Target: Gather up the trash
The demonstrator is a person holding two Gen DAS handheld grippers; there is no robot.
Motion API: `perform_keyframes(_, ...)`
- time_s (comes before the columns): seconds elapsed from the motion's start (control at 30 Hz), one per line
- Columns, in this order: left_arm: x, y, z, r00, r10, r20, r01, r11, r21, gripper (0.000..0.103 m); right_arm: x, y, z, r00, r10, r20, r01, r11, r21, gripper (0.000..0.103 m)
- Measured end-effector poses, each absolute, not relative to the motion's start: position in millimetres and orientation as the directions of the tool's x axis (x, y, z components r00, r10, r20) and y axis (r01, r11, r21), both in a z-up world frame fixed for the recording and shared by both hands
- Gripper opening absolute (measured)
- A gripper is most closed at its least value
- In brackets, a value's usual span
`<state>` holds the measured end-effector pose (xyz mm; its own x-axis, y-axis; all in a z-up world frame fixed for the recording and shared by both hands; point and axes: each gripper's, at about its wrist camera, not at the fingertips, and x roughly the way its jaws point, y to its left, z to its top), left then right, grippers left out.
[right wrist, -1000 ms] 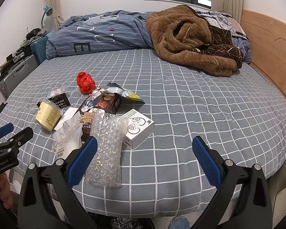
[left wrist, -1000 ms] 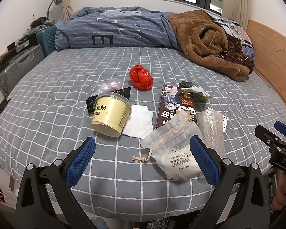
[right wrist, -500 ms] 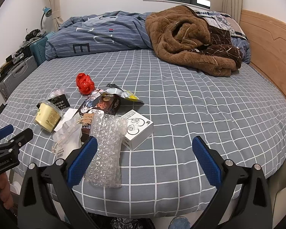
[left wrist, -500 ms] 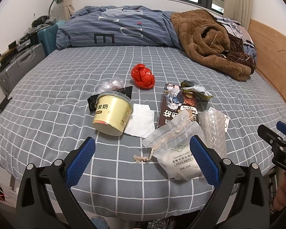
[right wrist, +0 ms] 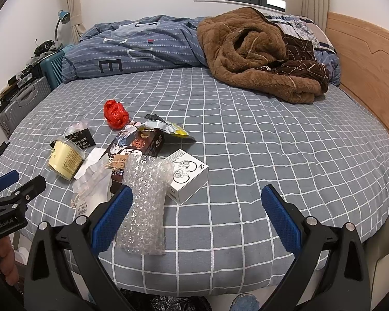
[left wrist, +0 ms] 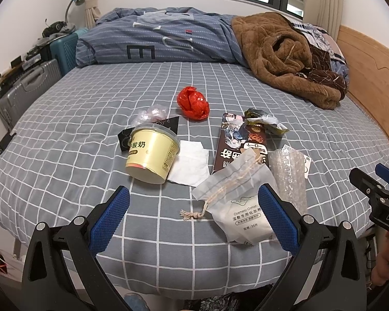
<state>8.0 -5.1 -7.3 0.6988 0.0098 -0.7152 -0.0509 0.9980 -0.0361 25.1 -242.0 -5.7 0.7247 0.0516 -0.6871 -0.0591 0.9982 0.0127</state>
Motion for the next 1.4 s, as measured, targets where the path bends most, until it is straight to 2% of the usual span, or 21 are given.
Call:
perform_keyframes(0.5, 14, -11, -16, 0.678, 0.002, -0.735, -0.048, 0.998, -0.041, 0.097, 30, -236, -6, 0.714, 0.071, -0.696, -0.080, 0.997, 0.019, 0.096)
perform_keyframes(0.77, 32, -28, -42, 0.627, 0.001, -0.779, -0.034, 0.999, -0.026, 0.097, 58, -221, -27, 0.659, 0.124, -0.742, -0.139, 0.989, 0.042, 0.095)
perform_keyframes(1.1, 44, -37, -68, 0.569, -0.046, -0.821, -0.021, 0.997, -0.070, 0.097, 89, -203, -61, 0.556, 0.207, -0.805, -0.187, 0.975, 0.121, 0.080)
perform_keyframes(1.4, 39, -37, -62, 0.560, -0.094, -0.823, 0.012, 0.994, -0.106, 0.097, 98, -201, -73, 0.489, 0.287, -0.824, -0.195, 0.956, 0.217, 0.063)
